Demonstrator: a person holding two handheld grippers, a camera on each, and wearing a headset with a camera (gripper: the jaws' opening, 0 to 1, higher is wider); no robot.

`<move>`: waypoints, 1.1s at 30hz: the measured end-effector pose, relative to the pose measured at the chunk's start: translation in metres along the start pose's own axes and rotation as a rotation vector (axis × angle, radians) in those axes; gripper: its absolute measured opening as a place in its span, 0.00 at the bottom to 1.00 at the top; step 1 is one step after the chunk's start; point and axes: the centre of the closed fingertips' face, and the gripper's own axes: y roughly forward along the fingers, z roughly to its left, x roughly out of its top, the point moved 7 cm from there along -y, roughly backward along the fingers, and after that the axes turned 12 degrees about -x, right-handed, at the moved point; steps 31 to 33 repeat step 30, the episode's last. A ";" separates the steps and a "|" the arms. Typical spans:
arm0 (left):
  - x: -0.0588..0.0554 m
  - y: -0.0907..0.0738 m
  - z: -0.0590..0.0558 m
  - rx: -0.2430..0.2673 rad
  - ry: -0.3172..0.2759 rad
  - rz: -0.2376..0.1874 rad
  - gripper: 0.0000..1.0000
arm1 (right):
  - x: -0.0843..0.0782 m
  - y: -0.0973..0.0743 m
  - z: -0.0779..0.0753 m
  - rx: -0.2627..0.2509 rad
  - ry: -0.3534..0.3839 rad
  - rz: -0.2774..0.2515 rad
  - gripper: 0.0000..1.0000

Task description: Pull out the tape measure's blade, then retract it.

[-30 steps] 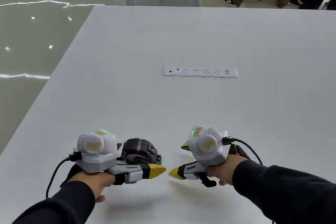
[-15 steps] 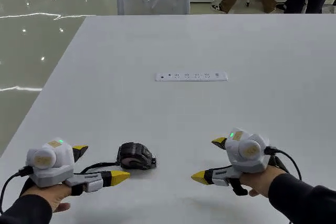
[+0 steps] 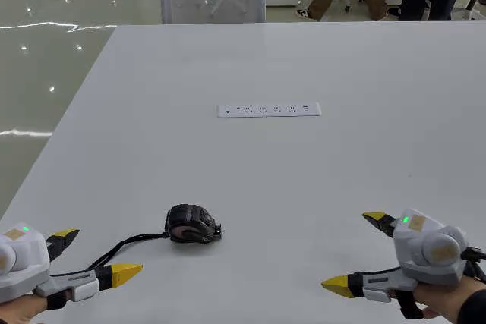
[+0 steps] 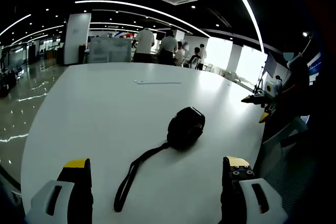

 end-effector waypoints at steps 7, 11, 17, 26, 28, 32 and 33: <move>0.001 -0.013 -0.005 -0.007 0.067 0.041 1.00 | -0.017 -0.036 -0.016 -0.078 0.018 0.008 1.00; 0.008 -0.020 -0.005 0.001 0.086 0.025 1.00 | -0.024 -0.051 -0.025 -0.121 0.050 0.025 1.00; 0.010 -0.025 -0.004 0.003 0.053 0.000 1.00 | -0.021 -0.062 -0.032 -0.153 0.060 0.015 0.99; 0.008 -0.034 -0.002 0.039 0.066 -0.002 1.00 | -0.026 -0.058 -0.025 -0.142 0.018 0.039 1.00; 0.008 -0.035 -0.004 0.027 0.075 -0.008 1.00 | -0.026 -0.058 -0.025 -0.141 0.024 0.039 1.00; 0.008 -0.035 -0.004 0.020 0.085 -0.005 1.00 | -0.026 -0.058 -0.026 -0.146 0.028 0.038 1.00; 0.008 -0.035 -0.004 0.020 0.085 -0.005 1.00 | -0.026 -0.058 -0.026 -0.146 0.028 0.038 1.00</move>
